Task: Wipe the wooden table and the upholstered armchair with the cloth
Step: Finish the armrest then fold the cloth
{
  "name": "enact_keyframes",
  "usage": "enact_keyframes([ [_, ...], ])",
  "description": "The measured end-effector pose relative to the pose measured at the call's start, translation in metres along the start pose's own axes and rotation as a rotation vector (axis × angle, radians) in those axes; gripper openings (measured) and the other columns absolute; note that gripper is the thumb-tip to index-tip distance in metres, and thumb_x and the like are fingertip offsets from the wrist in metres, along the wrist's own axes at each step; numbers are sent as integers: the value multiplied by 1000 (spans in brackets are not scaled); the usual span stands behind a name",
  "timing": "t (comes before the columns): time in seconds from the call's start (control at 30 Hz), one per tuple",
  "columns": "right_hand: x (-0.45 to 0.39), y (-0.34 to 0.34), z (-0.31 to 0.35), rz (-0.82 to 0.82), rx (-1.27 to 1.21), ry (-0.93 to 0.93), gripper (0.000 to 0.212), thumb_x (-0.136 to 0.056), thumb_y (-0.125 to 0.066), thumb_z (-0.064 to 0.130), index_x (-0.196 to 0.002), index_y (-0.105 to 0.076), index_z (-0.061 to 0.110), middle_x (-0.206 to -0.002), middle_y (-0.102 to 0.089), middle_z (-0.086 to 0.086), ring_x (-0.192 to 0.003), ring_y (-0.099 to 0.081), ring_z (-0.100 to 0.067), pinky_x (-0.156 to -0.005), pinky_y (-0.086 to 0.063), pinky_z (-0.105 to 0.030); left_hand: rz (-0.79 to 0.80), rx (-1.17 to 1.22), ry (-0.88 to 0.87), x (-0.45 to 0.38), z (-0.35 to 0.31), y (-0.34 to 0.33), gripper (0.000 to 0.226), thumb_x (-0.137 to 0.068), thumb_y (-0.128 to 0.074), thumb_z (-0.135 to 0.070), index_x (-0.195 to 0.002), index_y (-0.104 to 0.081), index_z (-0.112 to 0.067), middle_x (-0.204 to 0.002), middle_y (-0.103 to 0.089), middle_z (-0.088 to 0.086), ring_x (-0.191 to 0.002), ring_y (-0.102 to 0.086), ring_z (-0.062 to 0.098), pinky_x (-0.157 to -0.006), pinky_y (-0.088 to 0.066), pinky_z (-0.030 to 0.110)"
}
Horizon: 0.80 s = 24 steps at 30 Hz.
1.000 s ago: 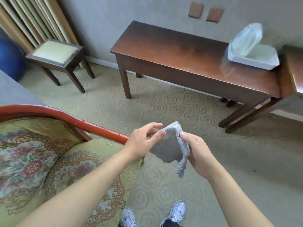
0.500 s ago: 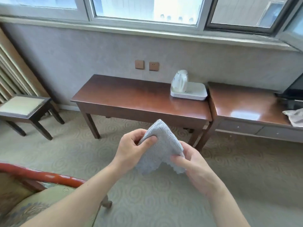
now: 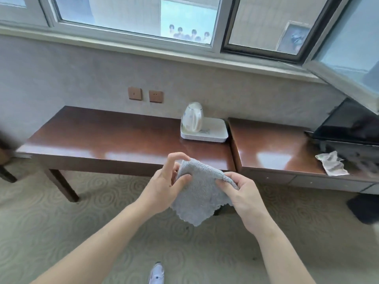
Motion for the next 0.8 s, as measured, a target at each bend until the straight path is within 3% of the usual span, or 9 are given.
enact_keyframes([
  [0.07,-31,11,-6,-60,8,-36,22,-88,-75,20,-107,-71,30,-90,-77,0,-82,-72,-12,-69,-54,-21,49,-28,-17,-38,19,-6,26,-98,-61,-26,-104,-51,-49,-70,-52,-13,-56,-38,8,-56,-34,19],
  [0.2,-86,34,-25,-211,16,-87,29,-89,-74,25,-111,-60,38,-83,-71,-14,-74,-64,-24,-70,-53,-41,117,11,40,-110,55,-21,26,-96,-67,-18,-98,-67,-44,-91,-66,-29,-68,-54,-4,-67,-40,11],
  [0.27,-112,45,-34,-279,68,-75,27,-91,-71,27,-110,-56,38,-74,-62,-6,-69,-55,-21,-68,-48,-41,228,-24,51,-142,65,-29,29,-92,-73,-25,-106,-63,-48,-99,-63,-35,-80,-56,-10,-73,-39,7],
  [0.33,-137,58,-42,-345,139,-62,19,-93,-68,25,-104,-55,35,-67,-53,0,-63,-45,-18,-64,-44,-43,377,-84,58,-171,73,-37,42,-87,-77,-32,-115,-53,-53,-119,-58,-33,-108,-51,-15,-89,-34,3],
  [0.4,-163,72,-49,-383,193,-45,12,-94,-66,22,-96,-57,29,-62,-49,8,-58,-38,-10,-60,-38,-36,477,-128,78,-199,80,-45,53,-85,-79,-34,-119,-46,-56,-129,-51,-29,-121,-42,-18,-94,-30,0],
  [0.5,-208,93,-63,-334,181,-83,14,-96,-62,15,-89,-65,26,-74,-63,-1,-62,-45,-9,-63,-41,-26,536,-172,92,-244,94,-60,63,-84,-80,-32,-128,-41,-54,-132,-44,-32,-123,-35,-22,-97,-25,-2],
  [0.6,-256,118,-82,-246,131,-141,27,-99,-58,9,-86,-75,26,-91,-74,7,-87,-66,-8,-81,-50,-22,581,-243,115,-290,112,-79,74,-83,-80,-31,-140,-37,-50,-129,-40,-33,-120,-34,-22,-95,-27,-1],
  [0.7,-310,144,-106,-144,171,-191,33,-99,-53,5,-92,-77,27,-103,-73,17,-104,-64,2,-95,-47,-20,588,-299,189,-331,136,-101,81,-82,-79,-28,-144,-33,-52,-127,-38,-34,-119,-36,-19,-92,-33,4],
  [0.8,-363,166,-131,-71,148,-242,38,-96,-49,-2,-106,-73,25,-111,-72,15,-109,-62,4,-102,-47,-23,543,-328,267,-368,160,-122,84,-81,-80,-21,-142,-32,-54,-129,-37,-36,-118,-34,-24,-94,-29,-1],
])
Point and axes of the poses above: each hand's wrist, its own x-axis away from the middle knuckle, its own y-axis out of the back of the hand, z = x × y, the point moved 3 cm from there along -x, towards the middle knuckle
